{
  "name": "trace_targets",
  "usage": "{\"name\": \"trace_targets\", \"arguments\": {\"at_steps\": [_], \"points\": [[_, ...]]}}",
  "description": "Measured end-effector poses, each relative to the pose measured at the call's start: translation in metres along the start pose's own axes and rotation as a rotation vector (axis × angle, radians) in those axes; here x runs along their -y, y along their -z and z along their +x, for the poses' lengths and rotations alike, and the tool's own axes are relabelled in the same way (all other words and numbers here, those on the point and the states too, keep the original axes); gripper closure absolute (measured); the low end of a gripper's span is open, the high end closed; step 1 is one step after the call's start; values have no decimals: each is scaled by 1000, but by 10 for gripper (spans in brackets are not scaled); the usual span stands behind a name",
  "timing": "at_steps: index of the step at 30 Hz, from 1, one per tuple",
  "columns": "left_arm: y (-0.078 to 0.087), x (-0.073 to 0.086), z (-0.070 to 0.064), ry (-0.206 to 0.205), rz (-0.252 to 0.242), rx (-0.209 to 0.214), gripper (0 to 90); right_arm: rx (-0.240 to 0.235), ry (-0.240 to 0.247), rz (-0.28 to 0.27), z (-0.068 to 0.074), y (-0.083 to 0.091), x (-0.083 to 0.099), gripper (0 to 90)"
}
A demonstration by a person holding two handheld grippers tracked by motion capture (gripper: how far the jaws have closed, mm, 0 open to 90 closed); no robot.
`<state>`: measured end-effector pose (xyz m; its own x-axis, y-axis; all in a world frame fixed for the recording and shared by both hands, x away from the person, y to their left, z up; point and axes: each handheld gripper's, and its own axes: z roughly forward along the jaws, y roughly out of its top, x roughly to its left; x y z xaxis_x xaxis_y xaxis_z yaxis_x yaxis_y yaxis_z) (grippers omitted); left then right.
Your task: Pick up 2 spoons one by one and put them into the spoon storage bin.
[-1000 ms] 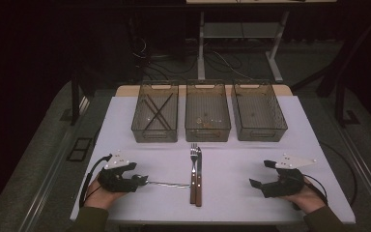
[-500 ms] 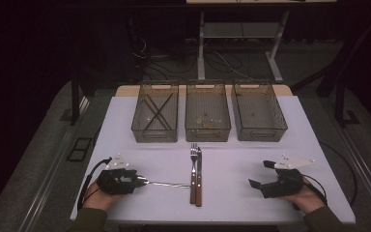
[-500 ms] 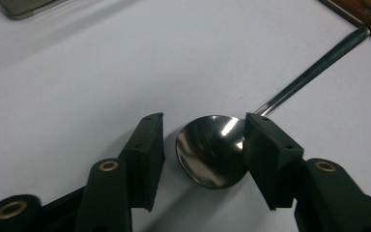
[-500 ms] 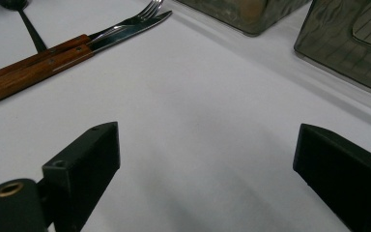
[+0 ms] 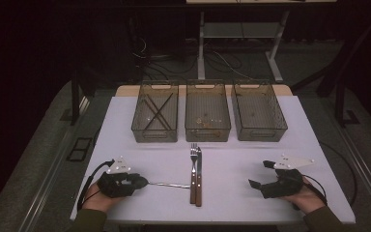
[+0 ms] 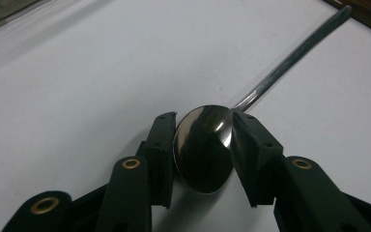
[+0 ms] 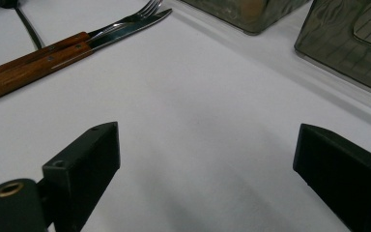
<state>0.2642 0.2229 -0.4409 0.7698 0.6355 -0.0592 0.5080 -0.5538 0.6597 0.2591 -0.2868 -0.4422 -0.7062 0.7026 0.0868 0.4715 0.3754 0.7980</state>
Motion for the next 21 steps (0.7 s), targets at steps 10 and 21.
{"name": "trace_targets", "arguments": {"at_steps": [10, 21], "points": [[6, 3, 0, -14, -6, 30, 744, 0, 3, 2, 0, 0, 0, 92], [7, 6, -4, -49, 33, 78, 850, 2, 3, 4, 0, 0, 0, 92]]}}
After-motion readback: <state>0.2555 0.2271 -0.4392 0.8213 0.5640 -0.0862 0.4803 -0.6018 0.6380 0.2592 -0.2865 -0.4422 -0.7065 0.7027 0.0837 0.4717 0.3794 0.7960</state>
